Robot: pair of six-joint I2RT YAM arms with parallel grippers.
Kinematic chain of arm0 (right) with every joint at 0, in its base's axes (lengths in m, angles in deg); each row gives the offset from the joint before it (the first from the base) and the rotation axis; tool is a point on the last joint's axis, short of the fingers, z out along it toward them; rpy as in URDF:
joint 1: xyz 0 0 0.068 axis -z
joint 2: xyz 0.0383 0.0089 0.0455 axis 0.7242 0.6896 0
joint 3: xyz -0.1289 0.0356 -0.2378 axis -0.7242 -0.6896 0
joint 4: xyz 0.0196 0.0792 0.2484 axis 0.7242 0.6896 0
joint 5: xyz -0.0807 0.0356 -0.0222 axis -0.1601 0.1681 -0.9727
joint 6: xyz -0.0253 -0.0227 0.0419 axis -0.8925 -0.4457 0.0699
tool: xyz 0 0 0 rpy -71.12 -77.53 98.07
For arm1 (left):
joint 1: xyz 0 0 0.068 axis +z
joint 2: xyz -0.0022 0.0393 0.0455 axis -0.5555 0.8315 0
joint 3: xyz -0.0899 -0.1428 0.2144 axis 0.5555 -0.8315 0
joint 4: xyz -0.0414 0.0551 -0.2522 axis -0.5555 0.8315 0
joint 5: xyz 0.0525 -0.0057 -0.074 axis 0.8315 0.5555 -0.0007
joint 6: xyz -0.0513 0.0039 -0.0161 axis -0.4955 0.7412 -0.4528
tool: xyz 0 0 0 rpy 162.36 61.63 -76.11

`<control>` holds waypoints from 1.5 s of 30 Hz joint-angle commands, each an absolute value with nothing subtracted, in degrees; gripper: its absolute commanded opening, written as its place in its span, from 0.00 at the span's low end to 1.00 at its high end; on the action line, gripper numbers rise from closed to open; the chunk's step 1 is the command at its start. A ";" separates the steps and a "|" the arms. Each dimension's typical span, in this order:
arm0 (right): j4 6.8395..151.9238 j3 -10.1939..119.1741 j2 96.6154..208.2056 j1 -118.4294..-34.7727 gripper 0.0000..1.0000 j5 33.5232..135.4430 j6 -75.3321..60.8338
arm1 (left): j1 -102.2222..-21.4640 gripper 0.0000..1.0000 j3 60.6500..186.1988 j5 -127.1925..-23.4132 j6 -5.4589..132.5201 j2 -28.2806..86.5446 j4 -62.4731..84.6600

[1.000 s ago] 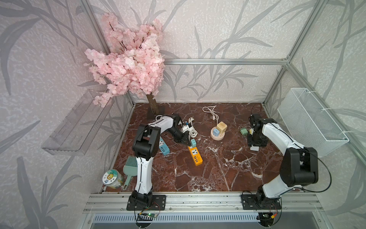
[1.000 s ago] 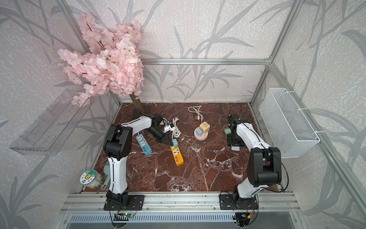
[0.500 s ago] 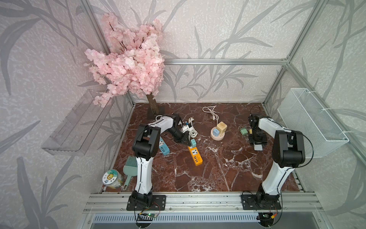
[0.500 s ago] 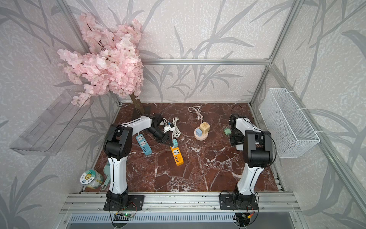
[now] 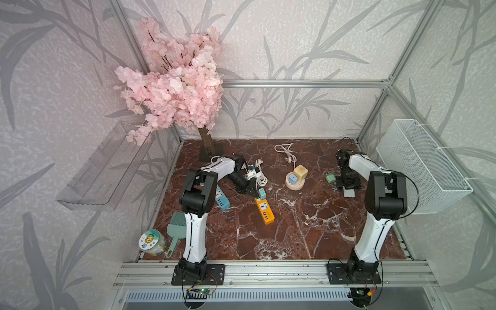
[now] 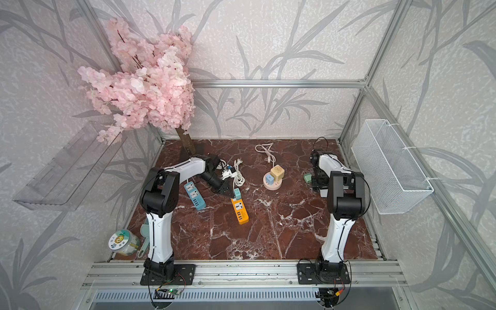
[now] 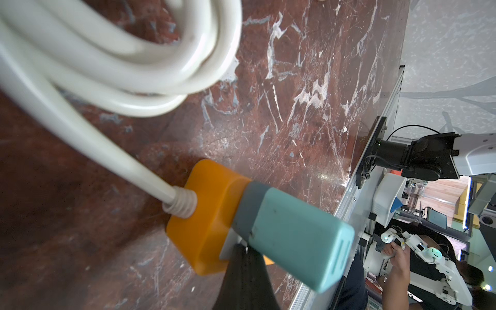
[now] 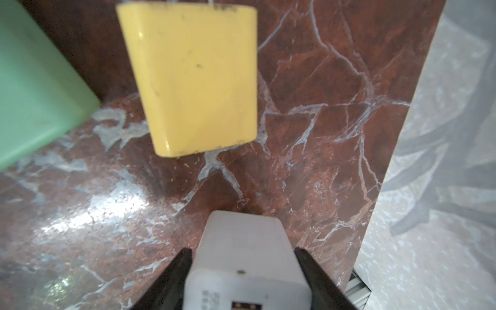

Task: Pull the plug off the socket
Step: Place the plug at the center of the board, then adjust the plug at the center of the board.

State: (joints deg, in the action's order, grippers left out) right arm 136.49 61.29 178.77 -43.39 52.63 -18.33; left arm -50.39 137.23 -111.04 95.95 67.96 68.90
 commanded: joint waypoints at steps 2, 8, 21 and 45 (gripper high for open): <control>137.57 60.64 176.43 -43.23 0.66 54.53 -18.04 | -50.19 0.00 136.98 -106.08 96.13 70.86 67.97; 137.63 59.51 175.10 -43.29 0.71 55.03 -17.84 | -50.18 0.00 136.98 -106.13 96.13 70.78 67.93; 138.42 57.93 166.39 -43.56 0.77 56.55 -16.57 | -50.18 0.00 136.98 -106.14 96.13 70.87 67.91; 127.73 43.38 143.99 -44.91 0.69 65.85 -8.91 | -50.10 0.00 137.09 -106.20 96.04 70.88 67.93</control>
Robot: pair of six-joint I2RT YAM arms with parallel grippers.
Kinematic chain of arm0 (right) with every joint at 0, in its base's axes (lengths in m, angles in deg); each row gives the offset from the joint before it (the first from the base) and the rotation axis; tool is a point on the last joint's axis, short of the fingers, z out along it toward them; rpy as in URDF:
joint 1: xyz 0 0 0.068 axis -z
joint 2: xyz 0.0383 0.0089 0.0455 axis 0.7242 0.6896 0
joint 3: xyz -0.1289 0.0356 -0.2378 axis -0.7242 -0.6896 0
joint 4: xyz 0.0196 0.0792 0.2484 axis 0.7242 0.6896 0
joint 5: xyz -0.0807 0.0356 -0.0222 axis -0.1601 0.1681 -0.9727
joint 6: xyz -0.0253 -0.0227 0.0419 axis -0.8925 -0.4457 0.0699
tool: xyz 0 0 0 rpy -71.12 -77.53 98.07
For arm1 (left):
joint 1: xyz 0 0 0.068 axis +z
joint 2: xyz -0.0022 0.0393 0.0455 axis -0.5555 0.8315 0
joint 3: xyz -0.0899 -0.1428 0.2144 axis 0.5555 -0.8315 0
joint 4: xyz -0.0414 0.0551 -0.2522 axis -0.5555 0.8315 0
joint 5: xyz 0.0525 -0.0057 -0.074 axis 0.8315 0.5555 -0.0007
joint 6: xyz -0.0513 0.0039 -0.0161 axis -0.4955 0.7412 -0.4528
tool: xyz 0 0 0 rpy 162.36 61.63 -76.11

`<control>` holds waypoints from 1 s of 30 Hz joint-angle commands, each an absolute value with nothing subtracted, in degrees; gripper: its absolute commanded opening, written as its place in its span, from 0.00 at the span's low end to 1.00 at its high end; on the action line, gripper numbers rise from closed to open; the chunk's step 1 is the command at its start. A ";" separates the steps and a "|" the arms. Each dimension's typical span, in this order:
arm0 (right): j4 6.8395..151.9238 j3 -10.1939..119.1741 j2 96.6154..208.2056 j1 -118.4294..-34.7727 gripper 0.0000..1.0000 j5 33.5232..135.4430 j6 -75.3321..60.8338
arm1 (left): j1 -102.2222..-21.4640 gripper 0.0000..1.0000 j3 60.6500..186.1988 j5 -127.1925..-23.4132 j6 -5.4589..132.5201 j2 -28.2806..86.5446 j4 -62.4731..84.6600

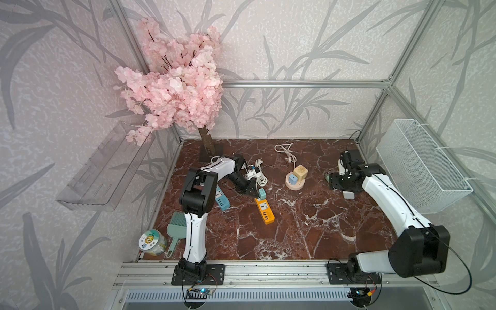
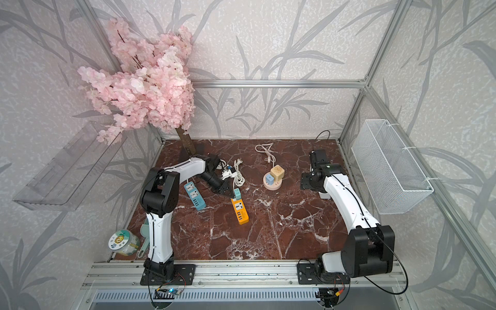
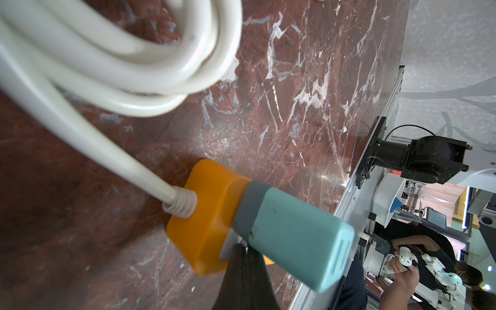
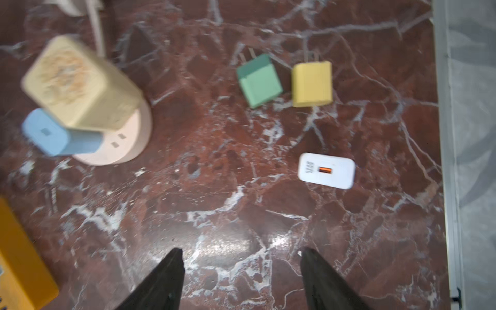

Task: Pull the plug off the socket
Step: Adjust the plug at the center of the board.

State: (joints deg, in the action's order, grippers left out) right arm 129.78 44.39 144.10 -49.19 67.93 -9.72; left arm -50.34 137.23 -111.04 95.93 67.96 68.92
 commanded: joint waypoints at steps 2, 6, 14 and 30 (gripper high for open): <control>126.57 43.05 145.10 -41.76 0.70 66.52 -9.33 | -50.10 0.00 137.05 -106.21 96.04 70.86 67.91; 128.20 45.08 149.83 -41.27 0.78 61.23 -9.87 | -50.09 0.00 137.07 -106.23 96.08 70.86 67.93; 125.78 43.79 156.36 -41.30 0.82 59.83 -10.64 | -50.01 0.00 137.00 -106.33 96.13 70.90 67.92; 123.68 47.45 166.48 -41.31 0.82 56.89 -13.20 | -49.92 0.00 137.11 -106.69 96.13 71.04 68.01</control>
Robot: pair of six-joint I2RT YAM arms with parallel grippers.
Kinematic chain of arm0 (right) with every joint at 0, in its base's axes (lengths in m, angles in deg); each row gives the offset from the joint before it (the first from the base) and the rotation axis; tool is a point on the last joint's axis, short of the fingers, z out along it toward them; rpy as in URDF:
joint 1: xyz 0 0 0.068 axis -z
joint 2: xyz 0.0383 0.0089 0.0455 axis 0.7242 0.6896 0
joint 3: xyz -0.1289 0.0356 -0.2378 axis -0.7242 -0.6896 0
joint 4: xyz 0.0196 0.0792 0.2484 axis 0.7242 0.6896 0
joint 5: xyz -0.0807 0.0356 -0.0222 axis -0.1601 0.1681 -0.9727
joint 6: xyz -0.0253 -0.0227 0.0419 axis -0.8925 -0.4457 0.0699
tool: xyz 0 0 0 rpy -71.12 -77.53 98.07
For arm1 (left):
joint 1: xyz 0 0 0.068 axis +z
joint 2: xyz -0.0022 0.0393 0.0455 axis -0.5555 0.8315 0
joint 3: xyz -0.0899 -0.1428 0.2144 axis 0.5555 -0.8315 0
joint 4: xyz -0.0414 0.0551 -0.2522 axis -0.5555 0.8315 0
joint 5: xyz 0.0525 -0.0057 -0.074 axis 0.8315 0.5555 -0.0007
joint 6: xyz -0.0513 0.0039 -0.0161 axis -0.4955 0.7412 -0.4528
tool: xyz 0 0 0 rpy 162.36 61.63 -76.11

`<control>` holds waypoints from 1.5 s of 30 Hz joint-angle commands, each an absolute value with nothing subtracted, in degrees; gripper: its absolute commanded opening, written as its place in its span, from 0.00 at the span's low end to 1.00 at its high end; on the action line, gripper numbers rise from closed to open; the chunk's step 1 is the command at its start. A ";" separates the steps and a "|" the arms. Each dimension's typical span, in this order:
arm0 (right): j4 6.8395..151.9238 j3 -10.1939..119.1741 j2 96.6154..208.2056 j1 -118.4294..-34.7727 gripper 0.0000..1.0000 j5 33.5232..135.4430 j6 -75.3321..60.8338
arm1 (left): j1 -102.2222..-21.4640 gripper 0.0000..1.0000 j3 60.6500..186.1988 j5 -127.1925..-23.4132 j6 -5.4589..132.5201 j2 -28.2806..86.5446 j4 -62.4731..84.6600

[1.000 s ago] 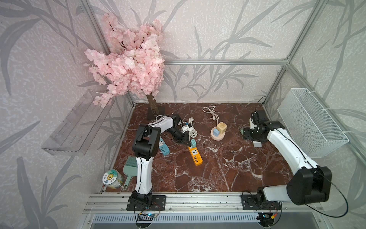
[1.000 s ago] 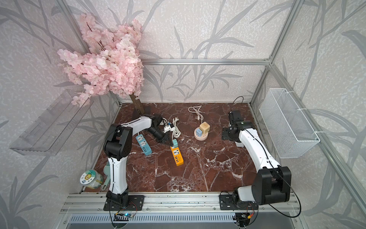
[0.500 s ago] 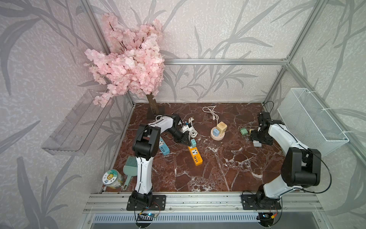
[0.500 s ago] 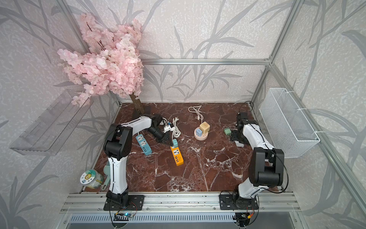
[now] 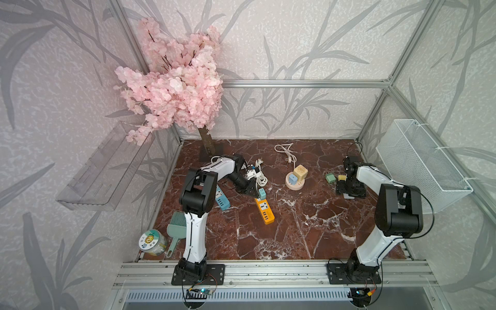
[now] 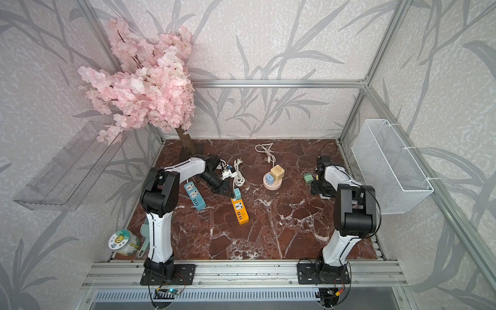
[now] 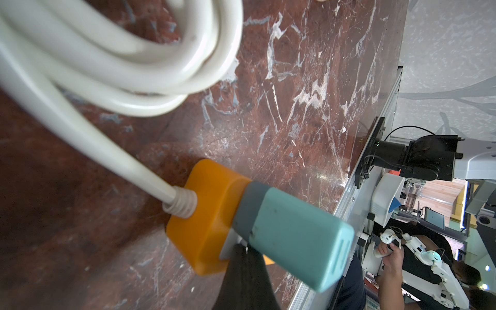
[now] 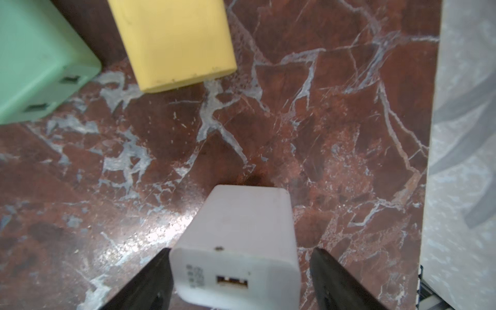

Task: Pull the plug off the socket
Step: Adjust the plug at the center of the board.

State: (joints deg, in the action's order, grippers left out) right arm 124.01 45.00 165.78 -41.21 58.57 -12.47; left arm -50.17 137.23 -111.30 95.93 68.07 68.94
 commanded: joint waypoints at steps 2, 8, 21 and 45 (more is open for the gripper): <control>124.24 48.57 167.56 -41.37 0.78 56.75 -13.55 | -49.92 0.00 137.13 -106.67 96.13 71.03 68.01; 124.73 48.94 168.31 -41.35 0.62 56.20 -13.89 | -49.83 0.00 137.07 -106.76 96.13 70.95 68.01; 134.63 53.98 167.00 -42.49 0.33 55.51 -15.68 | -49.75 0.00 137.12 -106.96 96.13 70.95 67.93; 149.67 65.90 182.65 -44.20 0.54 56.17 -18.16 | -49.65 0.00 137.15 -107.27 96.04 71.06 67.95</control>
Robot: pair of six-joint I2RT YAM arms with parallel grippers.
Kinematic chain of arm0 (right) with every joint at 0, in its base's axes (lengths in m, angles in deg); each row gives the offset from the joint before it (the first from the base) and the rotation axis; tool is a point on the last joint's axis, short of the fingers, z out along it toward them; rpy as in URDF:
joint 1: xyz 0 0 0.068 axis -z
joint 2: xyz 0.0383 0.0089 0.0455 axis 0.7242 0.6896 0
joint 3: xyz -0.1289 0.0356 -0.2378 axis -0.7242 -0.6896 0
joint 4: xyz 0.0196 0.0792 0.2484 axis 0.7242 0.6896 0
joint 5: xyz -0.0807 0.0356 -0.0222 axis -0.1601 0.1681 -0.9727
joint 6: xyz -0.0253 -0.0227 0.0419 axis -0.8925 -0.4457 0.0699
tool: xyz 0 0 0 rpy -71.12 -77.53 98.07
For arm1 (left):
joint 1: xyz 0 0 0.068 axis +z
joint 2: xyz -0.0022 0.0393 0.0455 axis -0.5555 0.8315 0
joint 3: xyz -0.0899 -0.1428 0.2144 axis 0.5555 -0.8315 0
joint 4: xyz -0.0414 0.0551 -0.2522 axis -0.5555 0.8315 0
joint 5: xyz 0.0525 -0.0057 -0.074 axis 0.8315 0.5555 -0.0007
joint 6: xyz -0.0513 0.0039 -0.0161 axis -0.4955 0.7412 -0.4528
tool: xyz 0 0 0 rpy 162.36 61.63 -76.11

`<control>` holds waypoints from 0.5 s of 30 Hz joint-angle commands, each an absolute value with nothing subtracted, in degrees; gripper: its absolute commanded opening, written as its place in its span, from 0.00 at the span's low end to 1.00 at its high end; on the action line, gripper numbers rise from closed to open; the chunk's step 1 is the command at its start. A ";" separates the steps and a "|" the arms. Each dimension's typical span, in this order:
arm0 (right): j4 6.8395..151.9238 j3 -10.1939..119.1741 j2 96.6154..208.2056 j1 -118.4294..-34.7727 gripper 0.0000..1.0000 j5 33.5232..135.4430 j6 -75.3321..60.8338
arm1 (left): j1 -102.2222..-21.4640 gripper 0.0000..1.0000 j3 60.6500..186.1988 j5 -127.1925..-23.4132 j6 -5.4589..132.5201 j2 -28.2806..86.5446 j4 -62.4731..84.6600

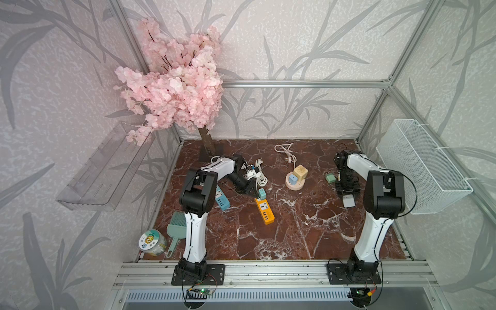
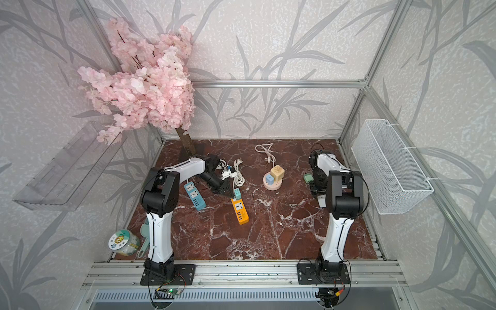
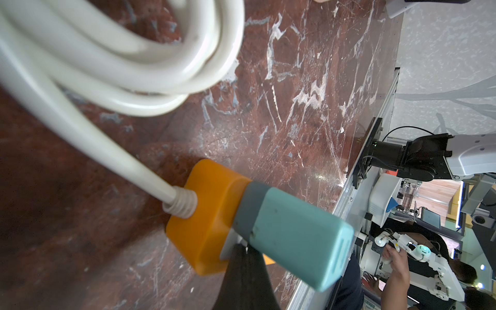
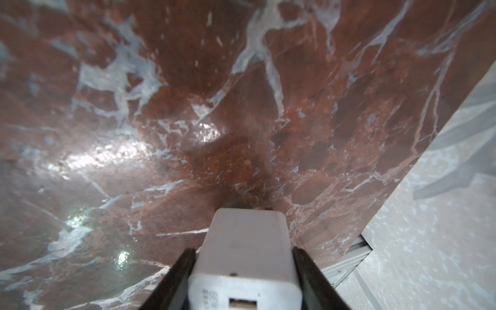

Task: Pull the plug off the socket
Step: Adjust the plug at the center of the board.

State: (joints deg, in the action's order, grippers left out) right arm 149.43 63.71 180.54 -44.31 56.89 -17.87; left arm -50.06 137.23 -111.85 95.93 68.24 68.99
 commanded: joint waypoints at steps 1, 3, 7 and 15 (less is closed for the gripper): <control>149.83 66.73 183.44 -44.25 0.55 55.84 -18.09 | -49.67 0.00 137.16 -107.23 96.04 71.04 67.93; 149.95 68.16 184.53 -44.29 0.62 55.79 -18.15 | -49.59 0.00 137.07 -107.20 96.04 71.04 67.93; 149.82 69.99 184.64 -44.21 0.75 55.87 -18.31 | -49.56 0.00 137.07 -107.20 96.04 71.03 67.87; 150.10 71.78 178.61 -45.23 0.76 58.45 -17.52 | -49.55 0.00 137.10 -107.36 96.04 71.03 67.95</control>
State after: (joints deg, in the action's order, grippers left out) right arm 149.13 70.51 183.73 -44.70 57.06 -18.44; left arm -49.80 137.23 -112.07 95.93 68.31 69.01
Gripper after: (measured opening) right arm 0.763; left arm 0.046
